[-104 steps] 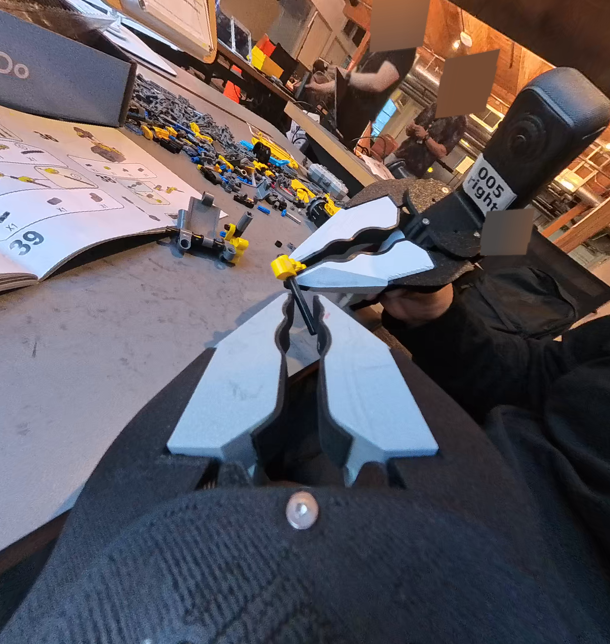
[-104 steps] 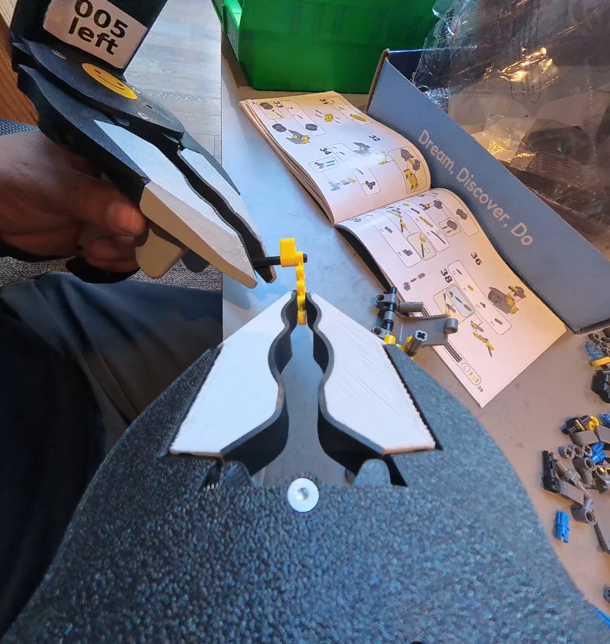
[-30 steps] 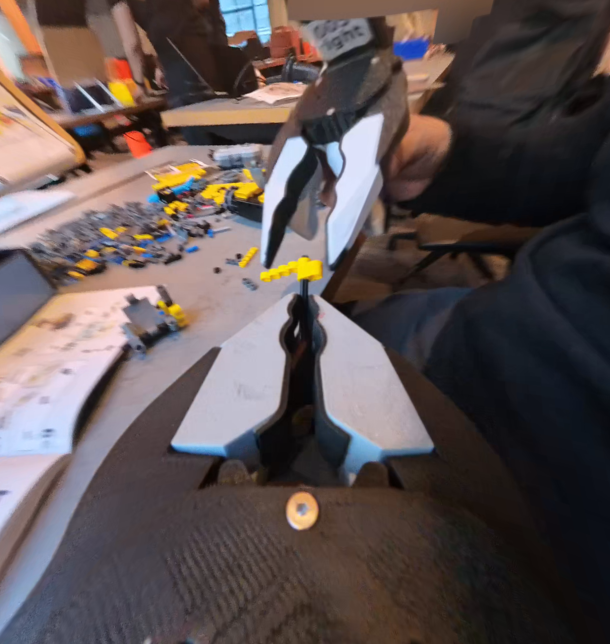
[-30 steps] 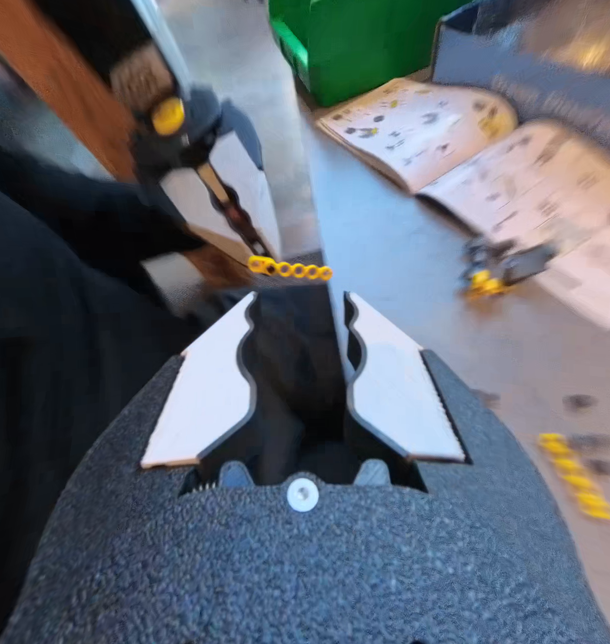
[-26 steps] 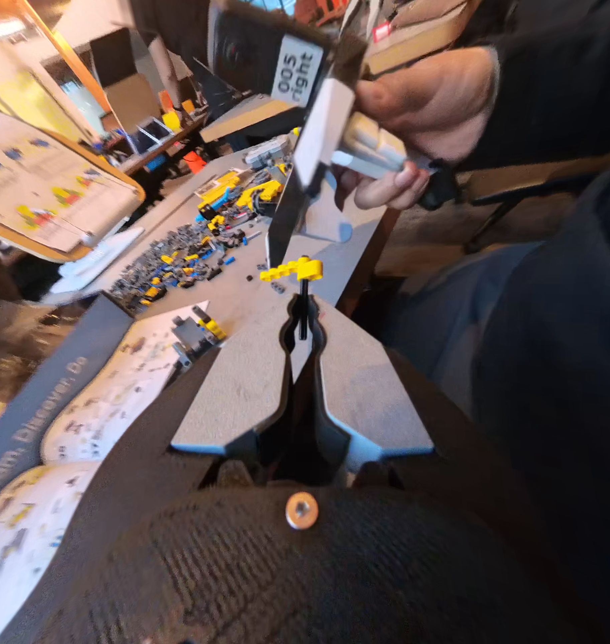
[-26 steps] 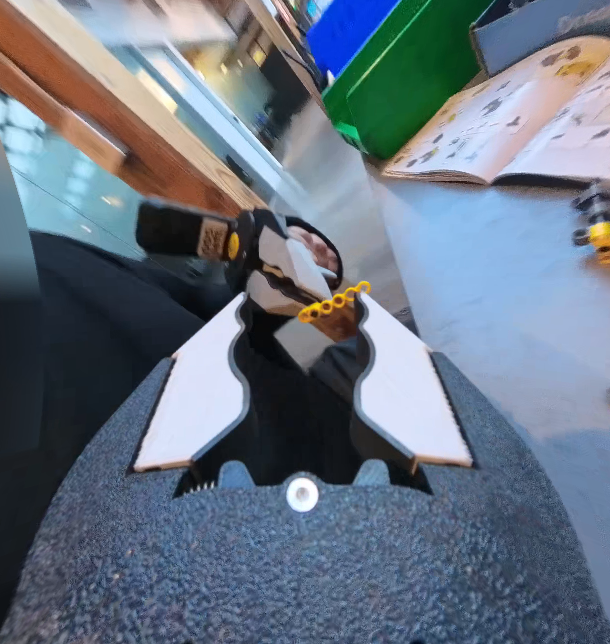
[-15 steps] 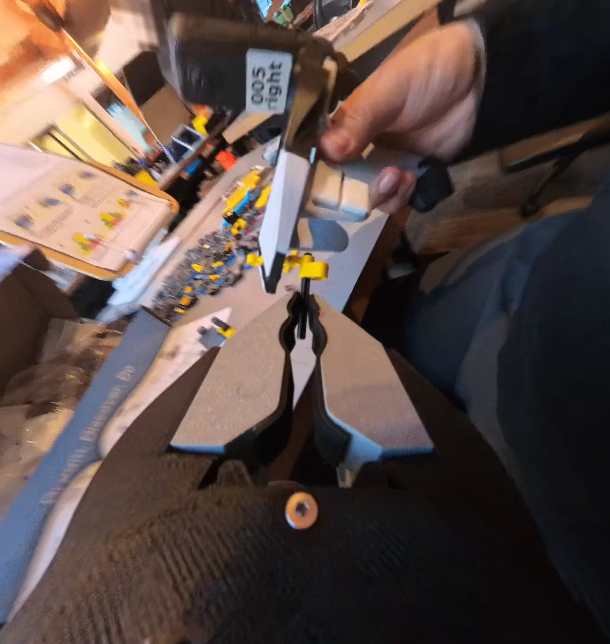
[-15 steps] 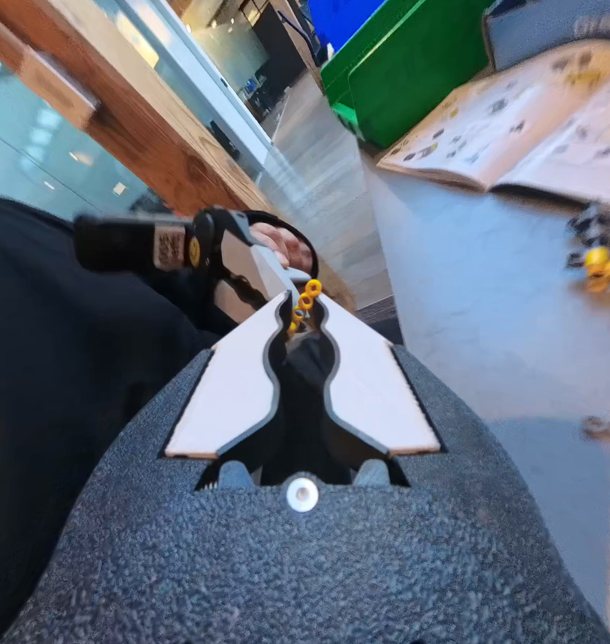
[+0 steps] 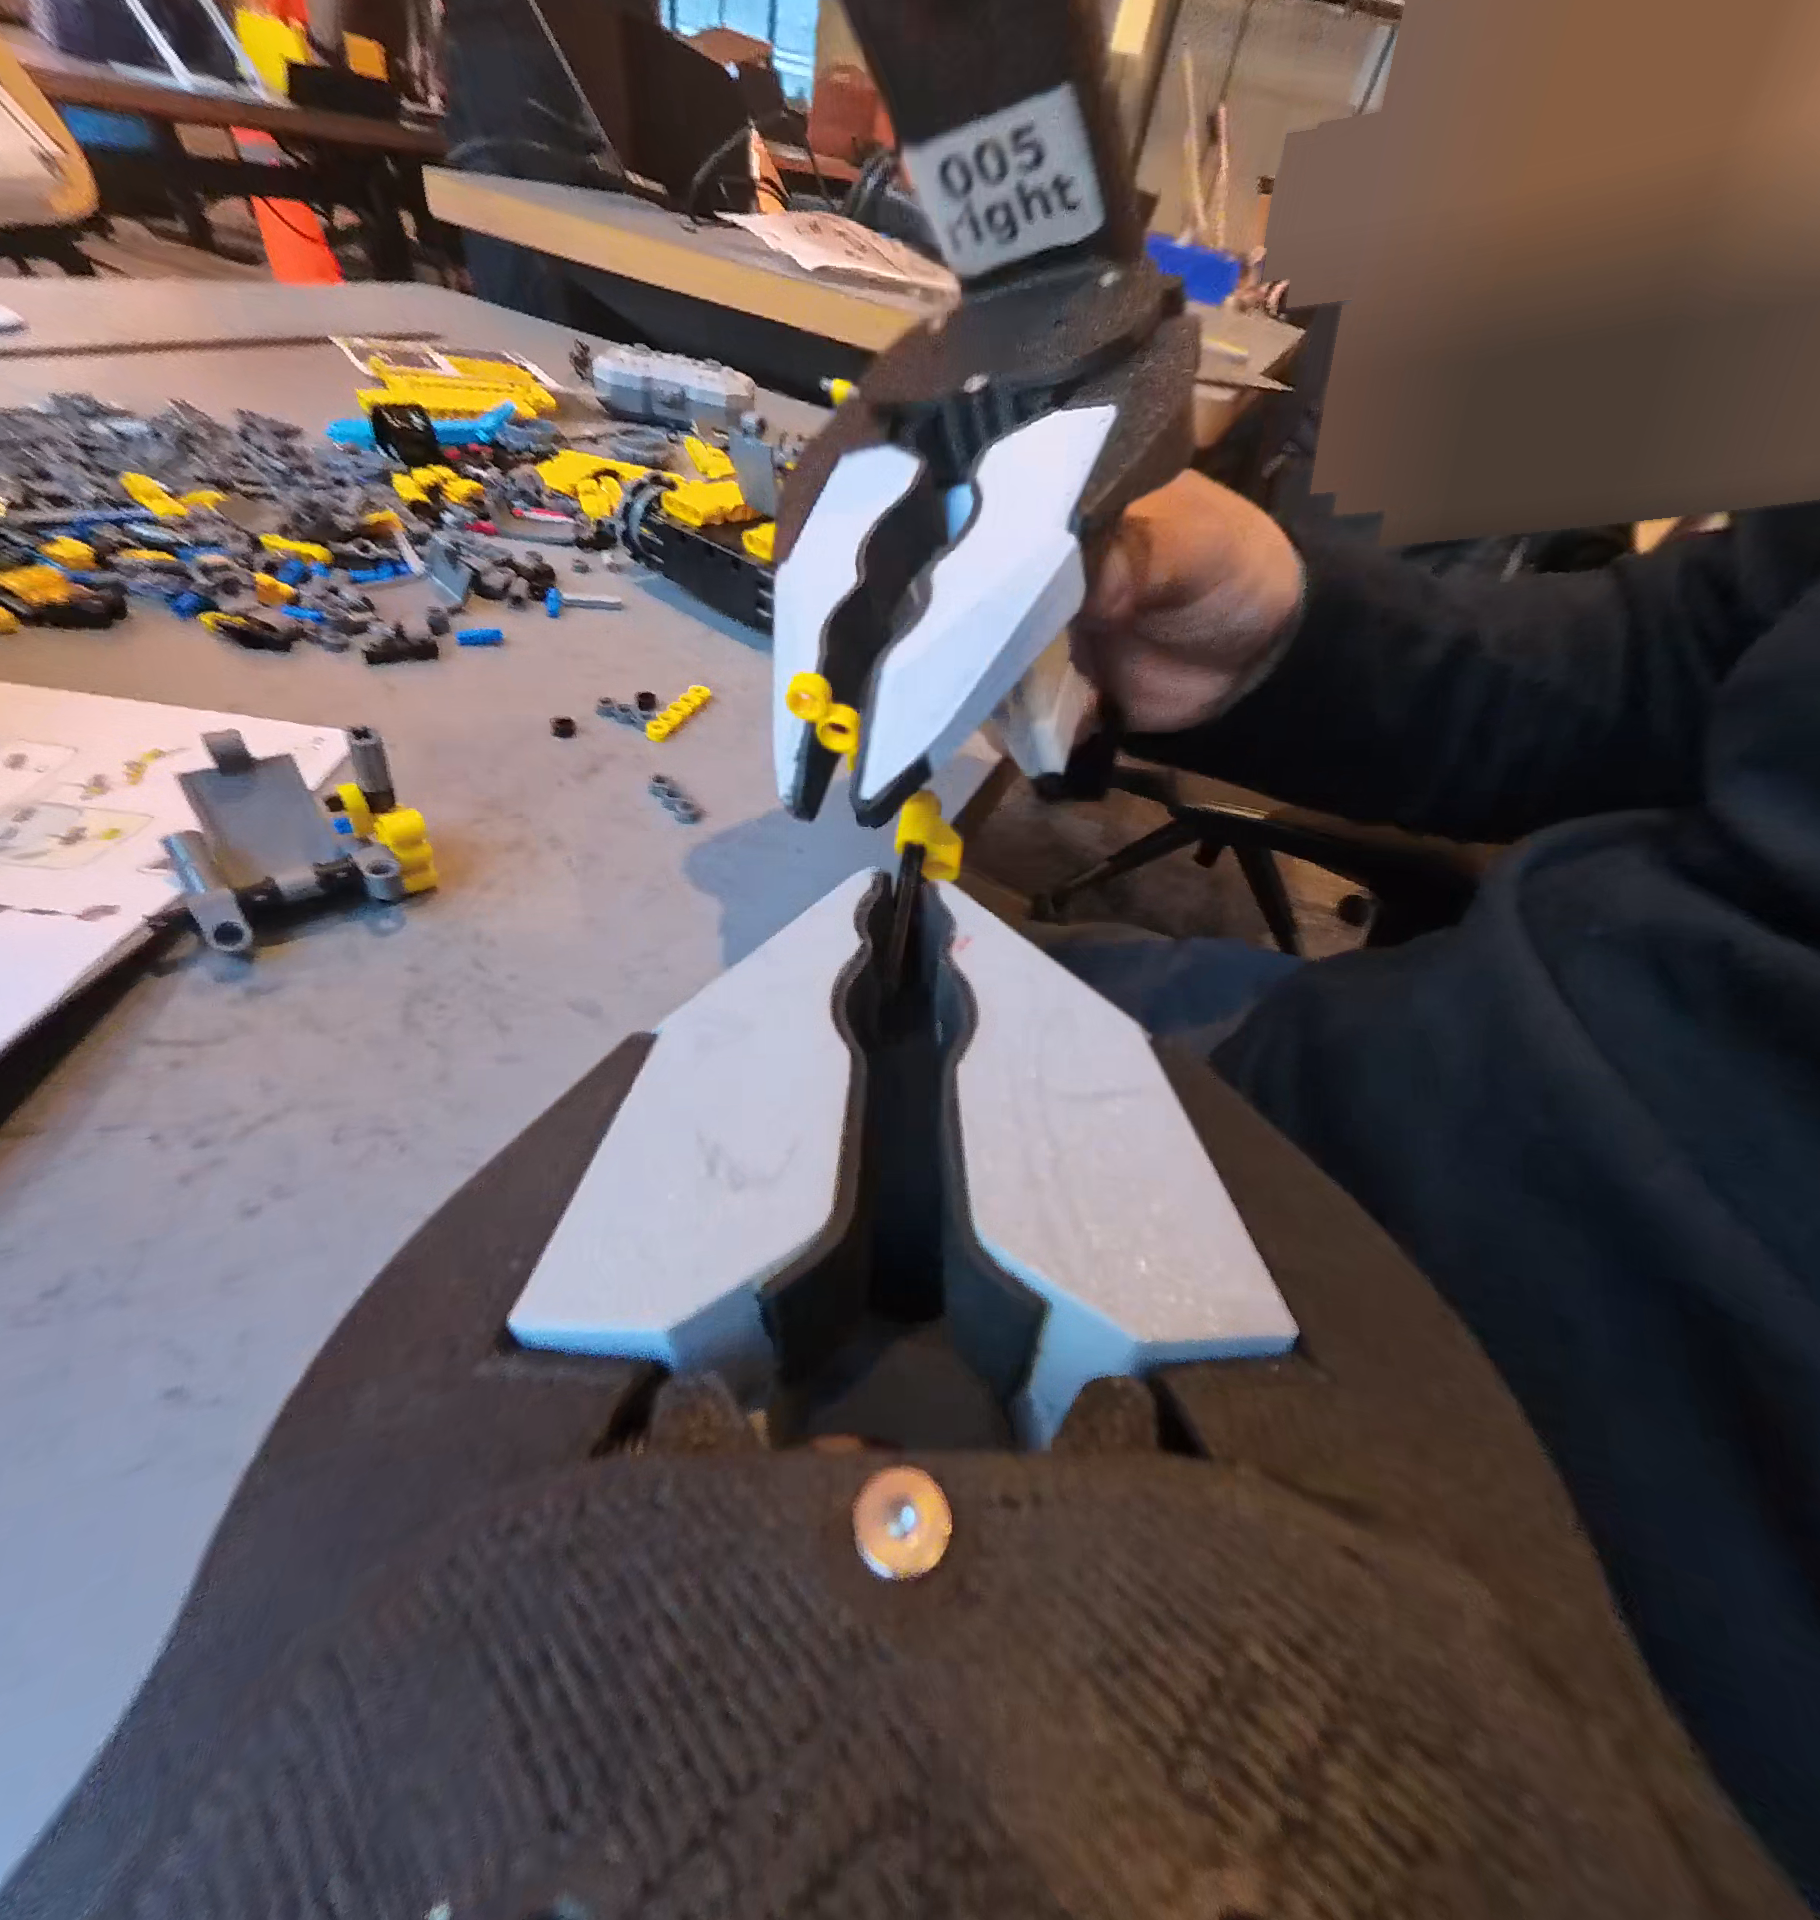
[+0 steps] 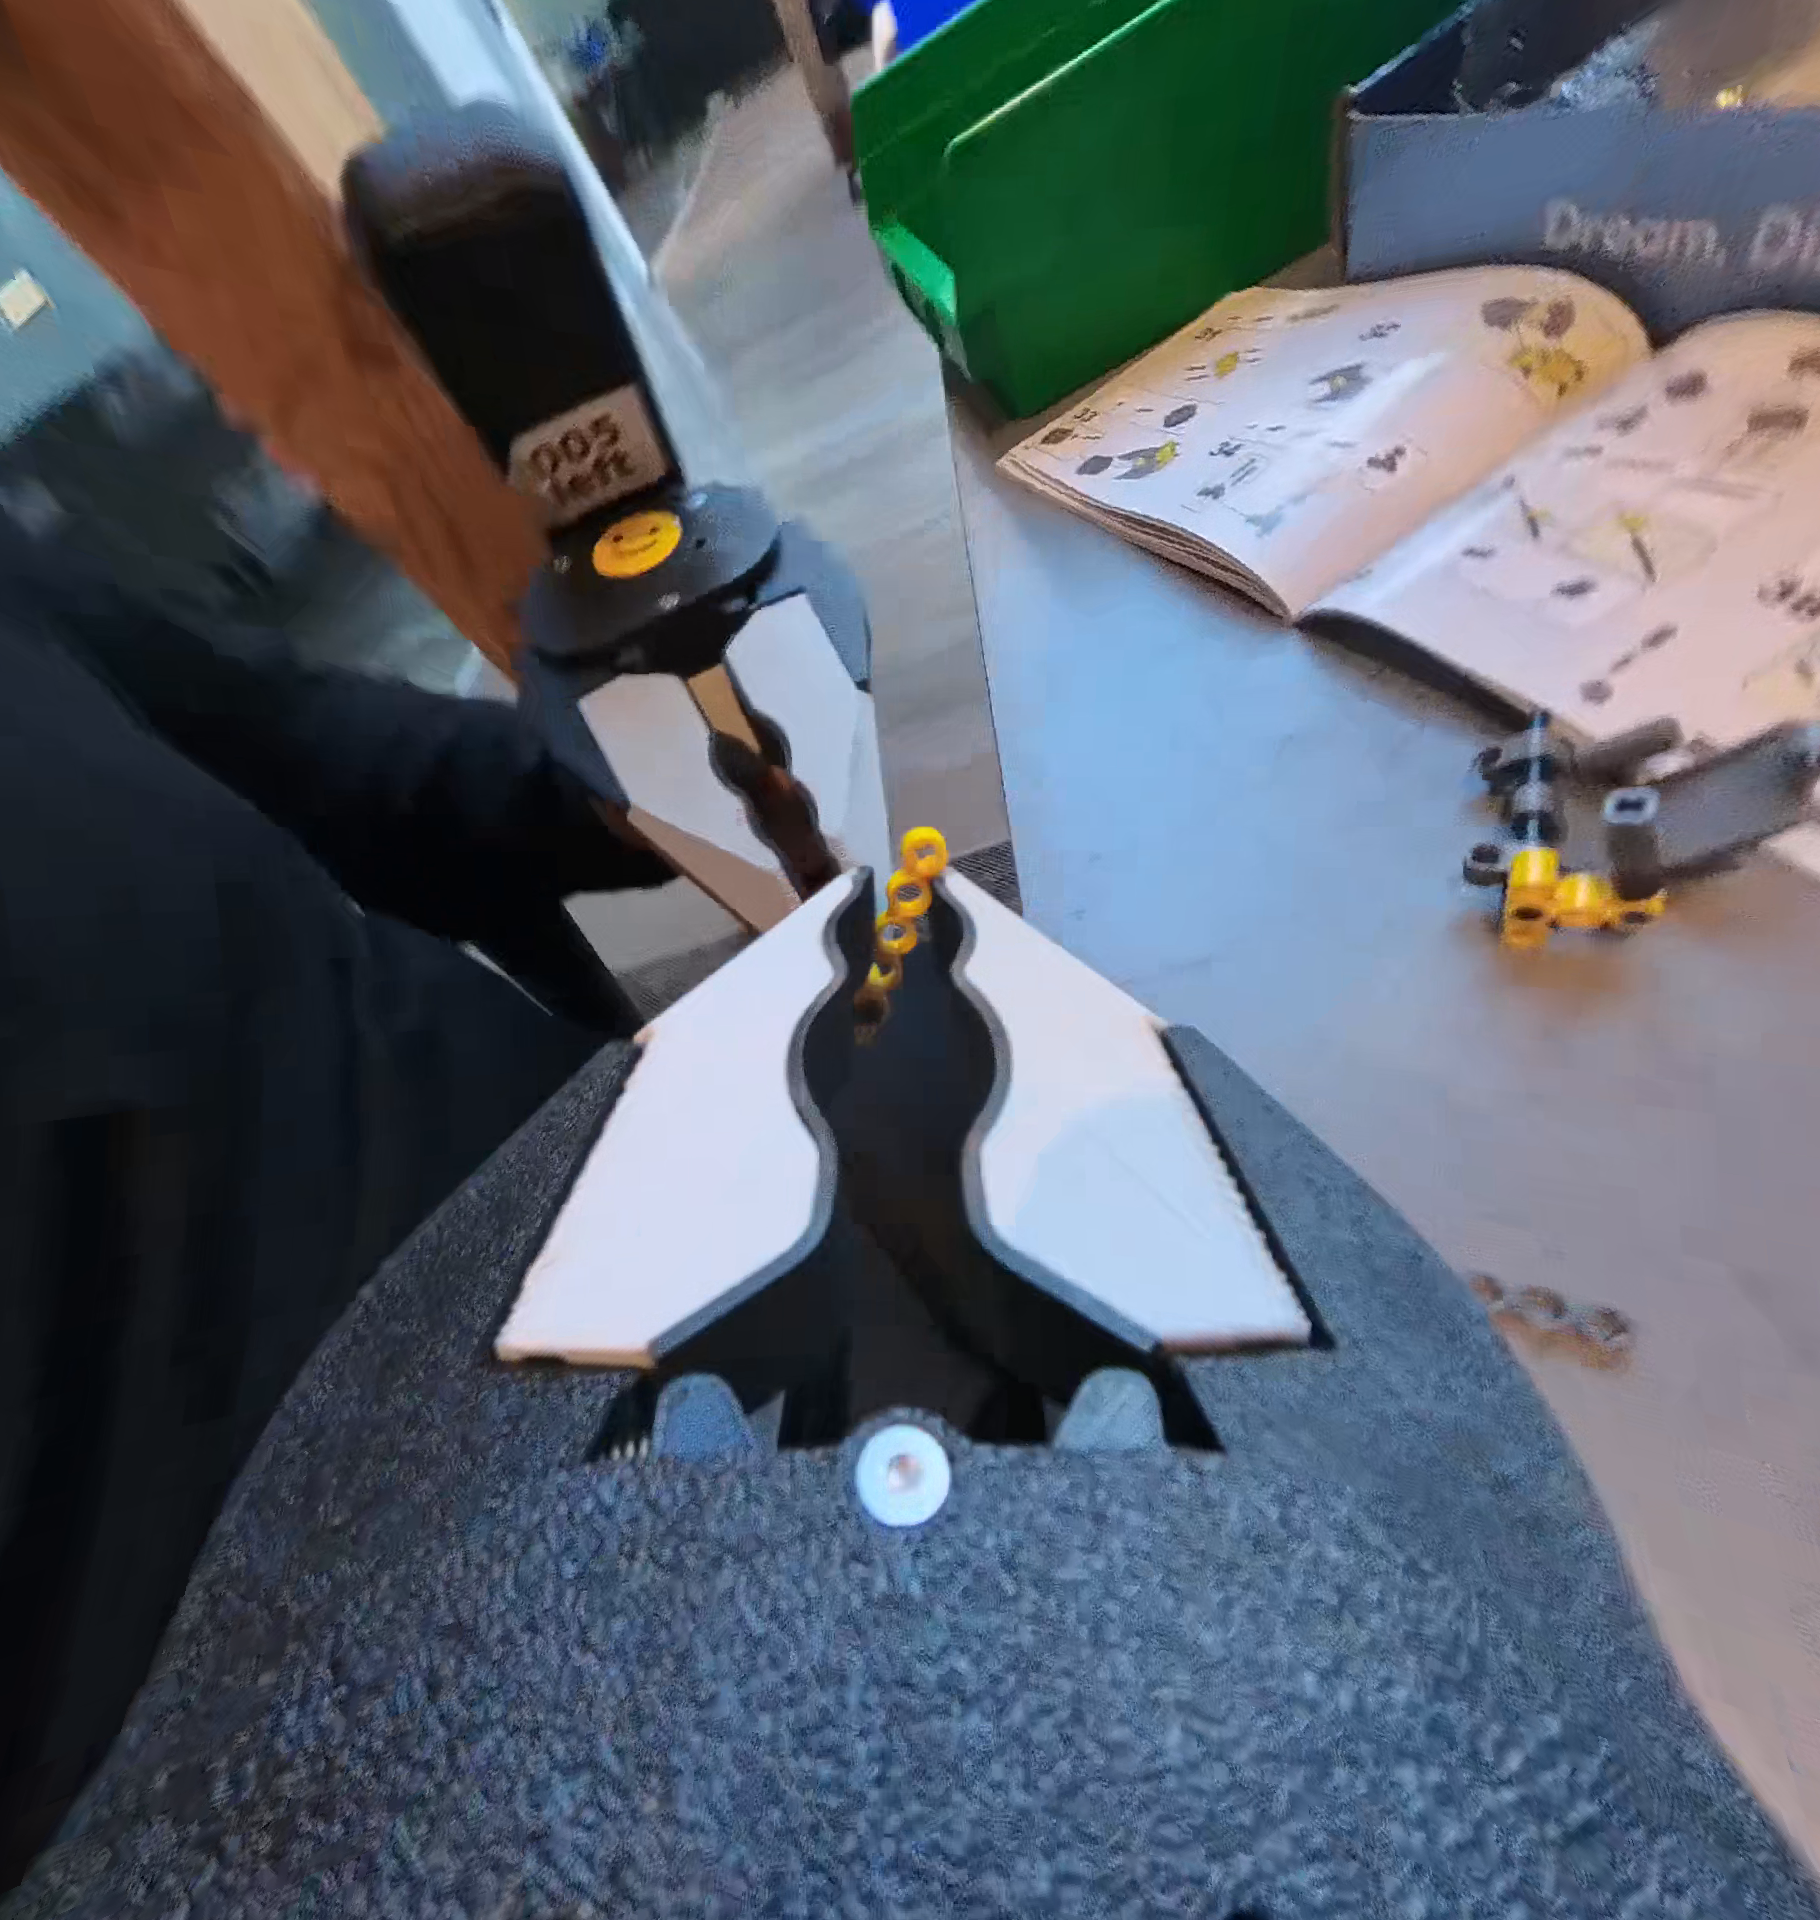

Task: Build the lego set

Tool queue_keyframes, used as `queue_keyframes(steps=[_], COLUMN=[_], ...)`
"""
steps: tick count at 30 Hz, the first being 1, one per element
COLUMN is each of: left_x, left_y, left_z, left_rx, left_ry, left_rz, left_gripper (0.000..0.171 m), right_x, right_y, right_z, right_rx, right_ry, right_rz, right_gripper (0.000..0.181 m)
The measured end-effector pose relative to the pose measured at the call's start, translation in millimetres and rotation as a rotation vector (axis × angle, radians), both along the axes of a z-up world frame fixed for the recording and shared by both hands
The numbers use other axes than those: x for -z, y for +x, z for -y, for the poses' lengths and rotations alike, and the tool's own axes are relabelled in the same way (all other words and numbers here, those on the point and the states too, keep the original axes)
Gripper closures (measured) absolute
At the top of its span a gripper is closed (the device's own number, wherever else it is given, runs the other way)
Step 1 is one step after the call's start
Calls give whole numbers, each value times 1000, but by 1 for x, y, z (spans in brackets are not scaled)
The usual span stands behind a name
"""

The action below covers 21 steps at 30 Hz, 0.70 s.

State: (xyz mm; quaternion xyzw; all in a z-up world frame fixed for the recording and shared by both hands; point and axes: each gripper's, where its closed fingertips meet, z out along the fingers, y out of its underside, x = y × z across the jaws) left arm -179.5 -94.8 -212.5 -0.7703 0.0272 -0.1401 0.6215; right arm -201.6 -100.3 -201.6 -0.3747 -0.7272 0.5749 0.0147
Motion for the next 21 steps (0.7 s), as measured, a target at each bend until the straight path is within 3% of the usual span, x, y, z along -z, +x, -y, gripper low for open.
queue_keyframes(steps=[3, 6, 8, 10, 13, 16, 21], left_x=[1, 14, 14, 8, 16, 34, 11], left_y=[-3, -4, -2, 9, 26, -2, -5], left_z=[-1, -5, -6, -6, -5, -6, -4], left_rx=[-31, -68, -93, -64, 39, -81, -65], left_ry=[-7, -86, -81, -45, -64, -188, -69], left_rz=[-42, -176, -320, -393, -289, -221, -97], left_gripper=[153, 143, 171, 171, 171, 164, 143], right_x=[-4, -19, -24, -21, -13, -20, -29], right_y=[-5, -5, -4, -3, -5, -4, 3], right_z=[1, 6, 10, 12, 6, 2, 3], right_rx=[66, 73, 53, 48, 78, 89, 67], right_ry=[-160, -335, -385, -343, -276, -308, -345], right_rz=[106, 169, 186, 158, 142, 122, 38], right_gripper=[174, 175, 175, 175, 175, 175, 175])
